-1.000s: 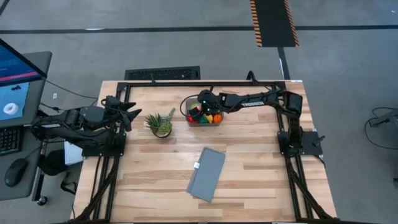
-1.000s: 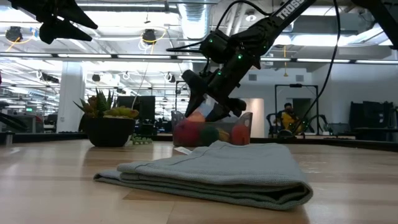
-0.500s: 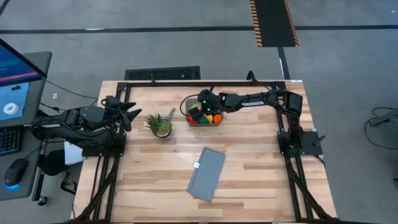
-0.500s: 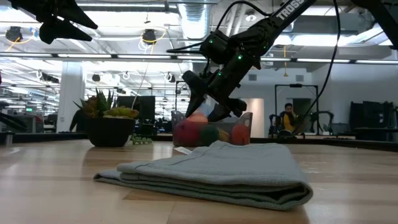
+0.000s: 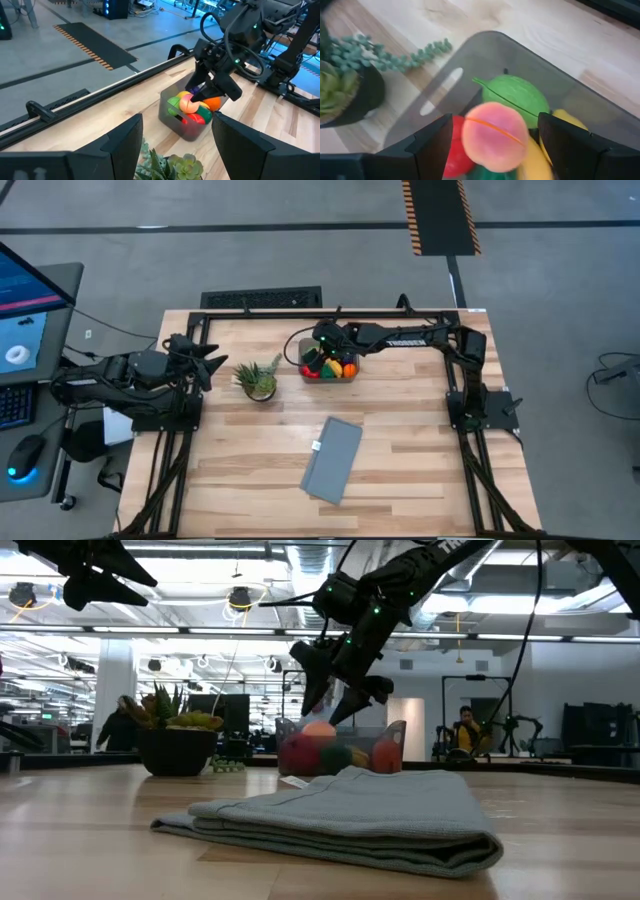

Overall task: Pick and placing Produce into tupperware
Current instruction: Return to Home Position

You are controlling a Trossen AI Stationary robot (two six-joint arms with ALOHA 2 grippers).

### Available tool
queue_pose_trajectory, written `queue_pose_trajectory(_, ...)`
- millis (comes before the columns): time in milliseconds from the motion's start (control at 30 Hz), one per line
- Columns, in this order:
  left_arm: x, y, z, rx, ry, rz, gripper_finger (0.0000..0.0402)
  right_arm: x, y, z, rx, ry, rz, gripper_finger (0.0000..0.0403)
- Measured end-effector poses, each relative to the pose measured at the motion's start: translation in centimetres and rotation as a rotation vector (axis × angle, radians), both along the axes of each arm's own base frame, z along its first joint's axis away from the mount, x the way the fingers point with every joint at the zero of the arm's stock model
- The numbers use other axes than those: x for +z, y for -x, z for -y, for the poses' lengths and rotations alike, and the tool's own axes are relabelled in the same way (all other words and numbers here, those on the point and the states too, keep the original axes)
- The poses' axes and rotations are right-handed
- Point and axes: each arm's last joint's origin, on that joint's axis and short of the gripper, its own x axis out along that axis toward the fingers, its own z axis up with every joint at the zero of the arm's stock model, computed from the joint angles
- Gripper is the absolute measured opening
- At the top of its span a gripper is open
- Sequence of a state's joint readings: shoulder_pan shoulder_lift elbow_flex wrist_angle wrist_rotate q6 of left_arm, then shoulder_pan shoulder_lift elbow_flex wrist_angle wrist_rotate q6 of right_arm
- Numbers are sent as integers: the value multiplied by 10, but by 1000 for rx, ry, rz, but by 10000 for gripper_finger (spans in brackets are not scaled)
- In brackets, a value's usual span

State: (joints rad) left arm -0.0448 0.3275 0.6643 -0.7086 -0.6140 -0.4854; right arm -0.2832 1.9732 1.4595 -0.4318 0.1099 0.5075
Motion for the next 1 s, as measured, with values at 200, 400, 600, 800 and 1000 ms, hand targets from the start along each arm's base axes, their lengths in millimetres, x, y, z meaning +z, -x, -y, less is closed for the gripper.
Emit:
queue_pose_trajectory(200,0,0,0,-1,-1,-1,227,7,5,-8,1,16,-59,317)
queue_pose_trajectory(400,-1,0,0,-2,-4,-14,227,29,14,-22,6,71,-73,317)
queue_pose_trajectory(600,-1,0,0,-6,-3,-17,227,57,23,-41,41,147,-50,317)
queue_pose_trajectory(800,-1,0,0,-7,-3,-16,227,74,32,-67,120,236,-43,317)
queue_pose_trajectory(1000,-1,0,0,-9,-2,-17,227,74,41,-97,193,257,-46,317)
